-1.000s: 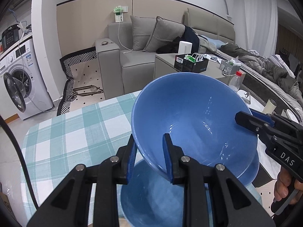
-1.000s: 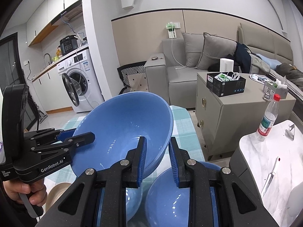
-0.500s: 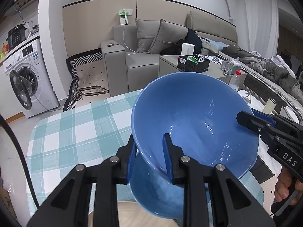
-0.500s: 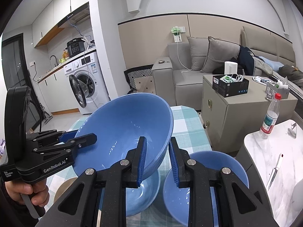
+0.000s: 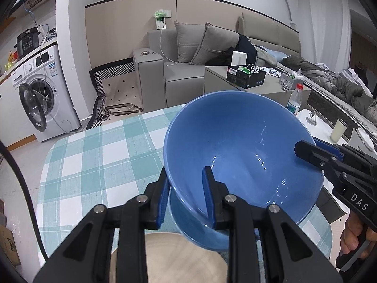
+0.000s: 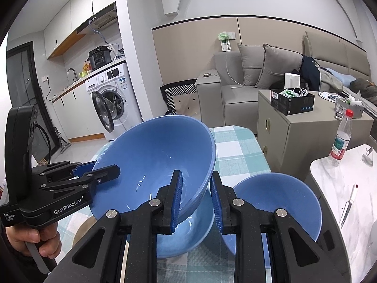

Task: Organize plates and bowls
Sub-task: 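Lift the blue bowl and carry it over another blue bowl with both grippers, then lower the bowl into the other blue bowl and open both grippers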

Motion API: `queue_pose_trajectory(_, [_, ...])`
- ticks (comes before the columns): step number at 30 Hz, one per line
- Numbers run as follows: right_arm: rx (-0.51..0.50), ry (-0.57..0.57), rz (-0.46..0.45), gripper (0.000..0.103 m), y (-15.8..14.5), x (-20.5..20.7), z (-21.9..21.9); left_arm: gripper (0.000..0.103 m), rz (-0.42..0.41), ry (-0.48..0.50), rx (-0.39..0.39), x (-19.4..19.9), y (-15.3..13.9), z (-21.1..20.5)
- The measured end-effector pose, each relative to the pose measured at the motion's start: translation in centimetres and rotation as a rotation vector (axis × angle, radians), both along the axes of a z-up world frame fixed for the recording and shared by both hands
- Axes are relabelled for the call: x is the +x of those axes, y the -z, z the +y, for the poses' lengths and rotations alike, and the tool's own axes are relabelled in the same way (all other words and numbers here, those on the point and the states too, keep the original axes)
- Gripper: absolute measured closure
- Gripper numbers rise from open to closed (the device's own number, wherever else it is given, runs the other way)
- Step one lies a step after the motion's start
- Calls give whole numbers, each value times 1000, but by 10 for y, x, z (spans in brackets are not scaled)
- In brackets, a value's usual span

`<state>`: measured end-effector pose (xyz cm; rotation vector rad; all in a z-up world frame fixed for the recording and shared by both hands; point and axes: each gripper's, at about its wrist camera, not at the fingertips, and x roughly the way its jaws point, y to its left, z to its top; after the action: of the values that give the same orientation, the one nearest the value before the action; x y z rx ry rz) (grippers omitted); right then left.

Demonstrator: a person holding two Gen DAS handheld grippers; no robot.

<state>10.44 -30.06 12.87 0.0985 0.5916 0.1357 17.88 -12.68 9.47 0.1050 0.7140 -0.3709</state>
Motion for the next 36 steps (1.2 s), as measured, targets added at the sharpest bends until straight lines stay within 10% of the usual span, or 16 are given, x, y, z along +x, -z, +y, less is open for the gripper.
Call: queue_pose_trajectory(36, [-81, -9, 68, 79, 61, 12, 17, 78, 74, -43, 73, 9, 53, 0])
